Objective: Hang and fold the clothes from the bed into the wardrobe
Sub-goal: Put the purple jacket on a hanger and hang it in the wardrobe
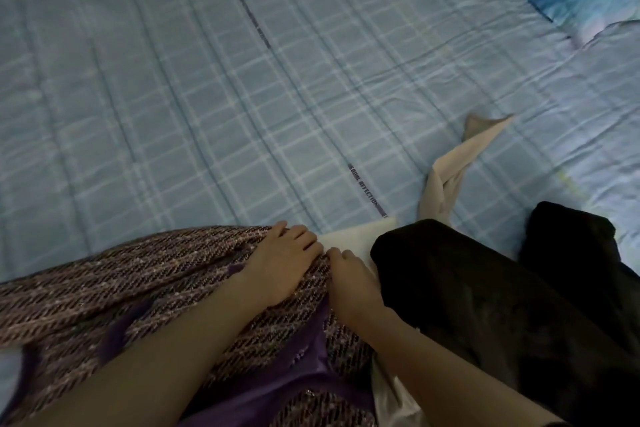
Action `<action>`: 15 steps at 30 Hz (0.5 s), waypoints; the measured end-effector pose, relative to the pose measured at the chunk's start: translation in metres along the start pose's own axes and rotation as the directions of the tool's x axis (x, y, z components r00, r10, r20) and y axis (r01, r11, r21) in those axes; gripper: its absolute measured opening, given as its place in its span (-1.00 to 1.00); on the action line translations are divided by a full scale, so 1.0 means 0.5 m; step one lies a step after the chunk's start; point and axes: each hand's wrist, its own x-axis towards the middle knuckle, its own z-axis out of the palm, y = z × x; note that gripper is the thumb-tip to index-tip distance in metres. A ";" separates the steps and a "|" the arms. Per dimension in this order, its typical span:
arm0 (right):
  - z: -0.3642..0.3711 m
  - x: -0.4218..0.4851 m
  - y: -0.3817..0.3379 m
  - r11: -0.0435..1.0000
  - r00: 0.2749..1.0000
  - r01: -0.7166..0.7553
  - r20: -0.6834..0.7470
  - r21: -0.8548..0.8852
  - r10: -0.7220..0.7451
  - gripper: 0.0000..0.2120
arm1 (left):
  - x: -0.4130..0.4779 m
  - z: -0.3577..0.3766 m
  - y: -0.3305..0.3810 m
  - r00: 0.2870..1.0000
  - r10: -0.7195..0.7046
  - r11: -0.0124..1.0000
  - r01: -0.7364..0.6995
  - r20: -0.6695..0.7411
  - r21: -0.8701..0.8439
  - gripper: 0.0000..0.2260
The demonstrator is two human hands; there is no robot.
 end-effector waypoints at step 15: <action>-0.025 -0.102 -0.108 0.966 0.948 0.248 -0.225 0.075 -0.226 -0.80 | -0.168 -0.122 -0.029 0.971 0.012 0.999 -0.004 -0.237 0.034 -0.85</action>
